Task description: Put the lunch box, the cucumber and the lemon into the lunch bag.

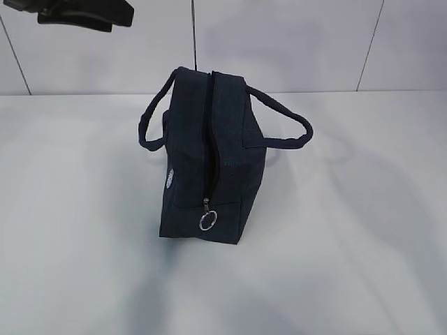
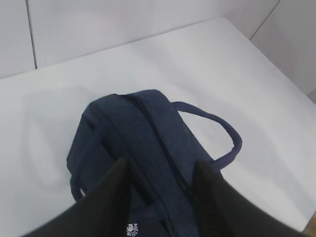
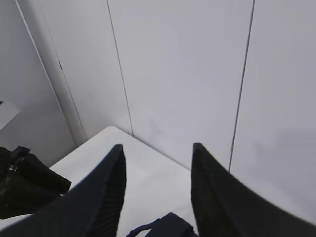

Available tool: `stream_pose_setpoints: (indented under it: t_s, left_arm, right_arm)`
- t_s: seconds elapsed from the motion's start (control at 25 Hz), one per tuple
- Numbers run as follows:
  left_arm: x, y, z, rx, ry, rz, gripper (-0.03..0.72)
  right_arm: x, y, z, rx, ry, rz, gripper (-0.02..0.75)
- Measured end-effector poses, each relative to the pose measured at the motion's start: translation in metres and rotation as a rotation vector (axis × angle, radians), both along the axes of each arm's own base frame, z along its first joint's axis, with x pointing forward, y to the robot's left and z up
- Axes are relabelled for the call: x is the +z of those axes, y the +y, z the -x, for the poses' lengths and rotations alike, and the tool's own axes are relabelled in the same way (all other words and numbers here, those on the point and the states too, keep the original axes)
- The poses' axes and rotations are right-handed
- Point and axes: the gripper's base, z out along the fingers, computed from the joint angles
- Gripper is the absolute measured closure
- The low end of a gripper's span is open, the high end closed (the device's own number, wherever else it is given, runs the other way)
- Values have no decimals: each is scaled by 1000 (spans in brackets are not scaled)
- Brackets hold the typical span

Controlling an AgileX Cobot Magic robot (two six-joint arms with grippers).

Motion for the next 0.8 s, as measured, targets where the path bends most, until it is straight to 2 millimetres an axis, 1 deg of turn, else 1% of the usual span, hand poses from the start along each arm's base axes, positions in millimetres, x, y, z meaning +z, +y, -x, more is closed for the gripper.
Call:
stream_pose_setpoints:
  t_s: [0.04,0.12,0.2,0.4,0.6,0.64,0.72,0.8]
  left_arm:
    - [6,1,3,2,-22,-2,409]
    - [18,4,12,6,-70,-4,409]
    - [29,7,20,11,-110,-4,409]
    - [54,13,43,14,-193,2,409]
    - [74,17,64,8,-252,14,409]
    - [78,18,69,6,-266,15,409]
    - [86,20,80,-1,-290,18,409]
    - [92,22,91,-12,-308,19,409]
  right_arm:
    - [10,-2,8,-3,-36,-7,405]
    - [34,-9,29,-11,-122,-26,407]
    - [53,-15,51,-18,-193,-30,407]
    - [98,-34,114,-39,-363,-21,409]
    - [128,-52,178,-48,-495,-7,409]
    - [133,-56,194,-47,-521,-5,409]
    - [139,-62,215,-49,-555,-5,409]
    - [140,-69,238,-59,-579,1,412]
